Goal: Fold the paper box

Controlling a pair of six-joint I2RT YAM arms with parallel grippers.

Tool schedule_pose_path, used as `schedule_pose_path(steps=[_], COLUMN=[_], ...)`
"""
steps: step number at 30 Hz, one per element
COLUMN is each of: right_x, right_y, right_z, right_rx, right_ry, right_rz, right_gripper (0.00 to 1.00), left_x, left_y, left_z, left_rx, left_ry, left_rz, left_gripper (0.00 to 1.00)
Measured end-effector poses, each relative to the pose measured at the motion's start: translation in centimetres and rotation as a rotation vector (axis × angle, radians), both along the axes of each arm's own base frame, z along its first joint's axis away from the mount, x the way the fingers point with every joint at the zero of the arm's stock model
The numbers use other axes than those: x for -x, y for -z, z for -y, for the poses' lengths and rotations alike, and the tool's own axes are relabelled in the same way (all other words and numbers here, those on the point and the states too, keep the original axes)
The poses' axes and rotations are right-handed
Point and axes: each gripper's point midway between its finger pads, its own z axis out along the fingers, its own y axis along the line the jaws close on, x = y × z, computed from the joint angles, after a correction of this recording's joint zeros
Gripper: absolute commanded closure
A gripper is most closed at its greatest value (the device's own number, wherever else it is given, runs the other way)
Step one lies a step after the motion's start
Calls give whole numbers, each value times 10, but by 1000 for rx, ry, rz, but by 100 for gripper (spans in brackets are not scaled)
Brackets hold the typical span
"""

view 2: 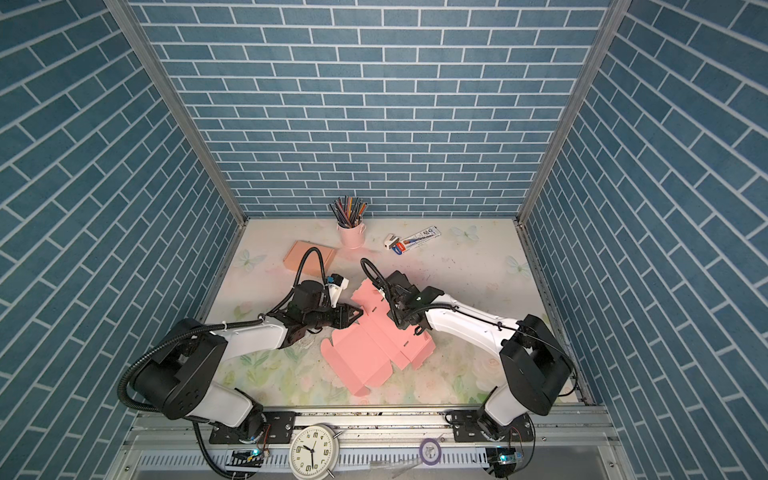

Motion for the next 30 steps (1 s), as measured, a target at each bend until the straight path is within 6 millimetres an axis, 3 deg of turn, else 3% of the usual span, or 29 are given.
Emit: schedule_pose_path(steps=[8, 16, 20, 26, 30], right_x=[-3, 3, 7, 16, 23], right_y=[-12, -14, -12, -12, -15], right_z=[-6, -11, -9, -5, -8], right_rx=[6, 52, 80, 133, 156], right_ry=[-20, -57, -81, -137, -187], right_rz=[33, 71, 97, 146, 186], right_gripper=[100, 100, 100, 100, 100], left_x=[24, 25, 18, 0, -18], left_y=[4, 7, 0, -27, -36], left_z=[21, 17, 3, -19, -46], left_rx=[16, 22, 41, 87, 112], left_ry=[51, 30, -11, -79, -163], left_rz=[-12, -22, -10, 60, 80], left_gripper=[62, 65, 65, 66, 67])
